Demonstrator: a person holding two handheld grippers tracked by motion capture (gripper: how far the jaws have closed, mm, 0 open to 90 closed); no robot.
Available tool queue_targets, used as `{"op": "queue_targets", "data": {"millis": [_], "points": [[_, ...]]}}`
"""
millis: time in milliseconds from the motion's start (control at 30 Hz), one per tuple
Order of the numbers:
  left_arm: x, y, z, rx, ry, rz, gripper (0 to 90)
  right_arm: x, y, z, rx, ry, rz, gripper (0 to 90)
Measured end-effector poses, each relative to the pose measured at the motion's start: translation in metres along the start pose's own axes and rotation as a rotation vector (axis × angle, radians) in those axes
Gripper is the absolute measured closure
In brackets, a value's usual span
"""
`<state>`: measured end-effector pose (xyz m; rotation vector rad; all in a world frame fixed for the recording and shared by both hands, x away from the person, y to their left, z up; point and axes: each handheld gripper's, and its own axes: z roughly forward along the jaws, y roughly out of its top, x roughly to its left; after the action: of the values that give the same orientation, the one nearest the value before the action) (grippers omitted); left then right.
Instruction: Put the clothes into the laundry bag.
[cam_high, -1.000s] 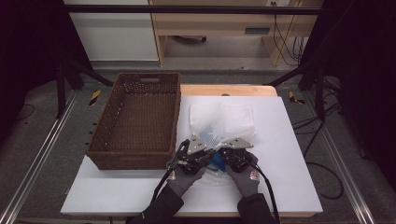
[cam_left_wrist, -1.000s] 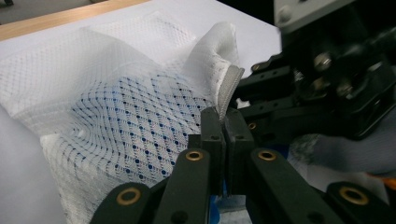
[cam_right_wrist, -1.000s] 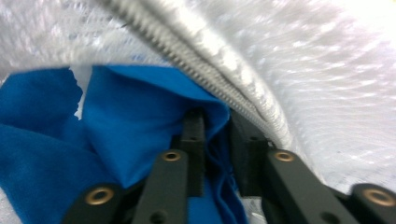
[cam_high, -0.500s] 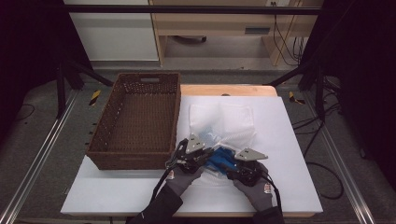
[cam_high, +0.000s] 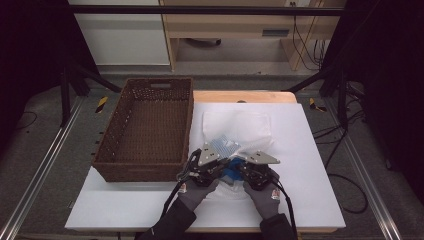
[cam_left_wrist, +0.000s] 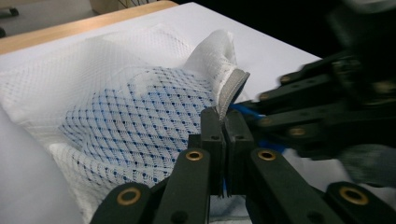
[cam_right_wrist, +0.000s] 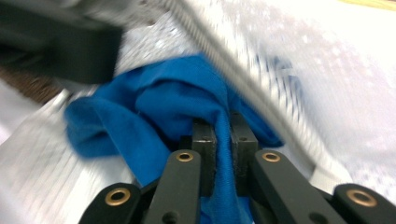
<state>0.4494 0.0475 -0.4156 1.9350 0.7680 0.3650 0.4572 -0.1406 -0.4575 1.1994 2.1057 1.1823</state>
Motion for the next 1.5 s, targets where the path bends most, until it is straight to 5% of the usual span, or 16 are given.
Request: {"op": "queue_targets", "data": {"millis": [133,167,233,333,433,467,667,833,967,1100,1233,1500], "points": [[-0.001,0.000,-0.001,0.004,-0.006,0.005,88.3,-0.004,-0.002,0.019,0.018,-0.061,0.004,80.8],[-0.001,-0.001,0.000,0.008,-0.009,0.002,88.3,-0.008,-0.006,0.030,0.041,-0.127,-0.011,77.7],[0.001,-0.005,0.002,0.019,-0.005,0.001,88.3,-0.010,-0.008,0.036,0.065,-0.160,-0.007,76.2],[0.004,-0.006,0.002,0.028,-0.002,-0.003,88.3,-0.012,-0.008,0.035,0.069,-0.161,-0.006,73.8],[0.008,-0.008,0.001,0.032,0.003,-0.009,88.2,-0.014,-0.007,0.026,0.063,-0.130,0.003,66.9],[0.009,-0.008,0.001,0.034,0.005,-0.008,88.2,-0.015,-0.008,0.014,0.038,-0.084,0.007,62.2],[0.012,-0.007,-0.002,0.029,0.014,-0.012,88.2,-0.007,-0.009,-0.024,-0.059,0.006,-0.025,59.7],[0.013,-0.006,-0.002,0.026,0.016,-0.017,88.3,0.007,-0.006,-0.023,-0.061,0.076,-0.047,57.3],[0.014,-0.006,-0.003,0.020,0.016,-0.020,88.2,0.025,-0.007,0.009,0.023,0.115,-0.090,45.8],[0.014,-0.006,-0.004,0.018,0.012,-0.023,88.2,0.026,-0.013,0.029,0.087,0.085,-0.087,52.0],[0.014,-0.006,-0.003,0.017,0.012,-0.025,88.3,0.022,-0.013,0.034,0.093,0.024,-0.061,80.7],[0.009,-0.005,-0.006,0.009,-0.004,-0.015,88.3,0.006,0.002,0.023,-0.059,-0.026,0.057,85.5]]}}
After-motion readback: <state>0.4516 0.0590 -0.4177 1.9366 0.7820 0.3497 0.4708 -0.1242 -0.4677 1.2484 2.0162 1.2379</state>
